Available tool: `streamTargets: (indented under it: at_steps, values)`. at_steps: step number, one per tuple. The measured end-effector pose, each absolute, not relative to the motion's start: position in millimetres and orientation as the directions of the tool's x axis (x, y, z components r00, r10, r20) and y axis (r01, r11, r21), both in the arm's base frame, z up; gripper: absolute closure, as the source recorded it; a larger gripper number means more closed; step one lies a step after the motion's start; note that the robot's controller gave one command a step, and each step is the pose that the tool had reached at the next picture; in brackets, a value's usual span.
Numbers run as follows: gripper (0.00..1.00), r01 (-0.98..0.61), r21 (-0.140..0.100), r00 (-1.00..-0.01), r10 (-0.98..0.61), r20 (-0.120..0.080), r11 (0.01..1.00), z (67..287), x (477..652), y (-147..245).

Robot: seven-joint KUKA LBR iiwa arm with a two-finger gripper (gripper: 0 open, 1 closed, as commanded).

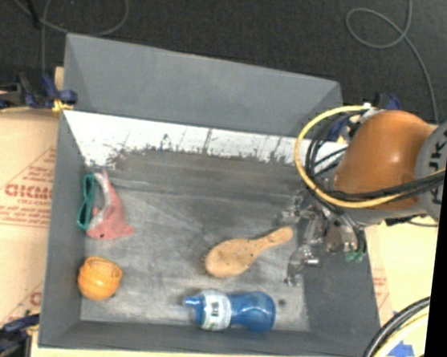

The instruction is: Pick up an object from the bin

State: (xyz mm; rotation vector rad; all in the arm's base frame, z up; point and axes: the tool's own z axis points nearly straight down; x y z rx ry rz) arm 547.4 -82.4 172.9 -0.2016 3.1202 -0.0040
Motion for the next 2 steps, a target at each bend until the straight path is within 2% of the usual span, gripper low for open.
streamTargets:
  at_steps: [1,2]
  values:
    - [0.0,-0.27,0.0,-0.963,-0.27,0.001,0.963,138.5,549.4,-72.7]
    - [1.0,-0.326,-0.003,-0.945,-0.326,-0.007,0.945,74.2,580.3,-89.8]
